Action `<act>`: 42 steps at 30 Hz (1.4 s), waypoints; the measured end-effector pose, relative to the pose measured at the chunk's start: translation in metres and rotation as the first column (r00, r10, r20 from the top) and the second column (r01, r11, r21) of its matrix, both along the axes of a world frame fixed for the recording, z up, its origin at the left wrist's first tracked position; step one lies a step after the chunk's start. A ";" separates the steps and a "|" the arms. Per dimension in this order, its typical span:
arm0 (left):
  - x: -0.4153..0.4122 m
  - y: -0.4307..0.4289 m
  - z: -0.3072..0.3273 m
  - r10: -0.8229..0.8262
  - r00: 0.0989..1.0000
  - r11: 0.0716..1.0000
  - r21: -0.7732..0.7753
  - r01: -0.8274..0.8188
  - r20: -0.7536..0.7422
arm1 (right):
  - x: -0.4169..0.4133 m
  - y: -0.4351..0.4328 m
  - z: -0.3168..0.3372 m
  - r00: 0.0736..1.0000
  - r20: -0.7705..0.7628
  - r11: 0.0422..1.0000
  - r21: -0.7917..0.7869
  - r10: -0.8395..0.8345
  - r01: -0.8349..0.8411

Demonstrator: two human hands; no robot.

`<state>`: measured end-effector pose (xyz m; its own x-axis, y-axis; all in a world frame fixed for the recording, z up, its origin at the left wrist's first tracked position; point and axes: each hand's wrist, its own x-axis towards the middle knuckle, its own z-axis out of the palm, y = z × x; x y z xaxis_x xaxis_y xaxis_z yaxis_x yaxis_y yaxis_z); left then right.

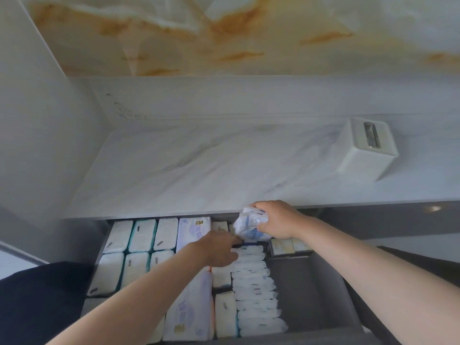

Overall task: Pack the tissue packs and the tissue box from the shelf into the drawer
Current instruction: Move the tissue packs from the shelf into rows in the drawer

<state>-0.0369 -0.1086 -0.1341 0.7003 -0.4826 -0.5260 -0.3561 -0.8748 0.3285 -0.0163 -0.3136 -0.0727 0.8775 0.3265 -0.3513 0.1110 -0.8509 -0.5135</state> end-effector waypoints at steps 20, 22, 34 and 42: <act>0.004 0.014 -0.007 -0.022 0.998 0.999 -0.024 0.024 0.060 | 0.016 0.029 -0.068 0.939 -0.276 0.956 -0.149 0.204 -0.251; 0.004 0.017 -0.006 0.119 0.973 0.989 -0.109 -0.099 0.197 | 0.015 0.031 -0.074 0.951 -0.243 0.963 -0.143 0.190 -0.228; 0.007 0.006 -0.023 0.130 0.970 0.967 -0.241 -0.078 0.206 | 0.007 0.023 -0.068 0.959 -0.250 0.925 -0.315 0.137 -0.214; 0.008 0.007 -0.043 -0.031 0.922 0.997 -0.047 0.053 0.386 | -0.016 0.028 -0.098 0.977 -0.115 0.915 -0.345 0.181 -0.211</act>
<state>-0.0287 -0.1020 -0.1774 0.8218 -0.5365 -0.1920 -0.5006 -0.8407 0.2064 -0.0319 -0.2859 -0.1708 0.7732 0.3309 -0.5410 0.2657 -0.9436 -0.1974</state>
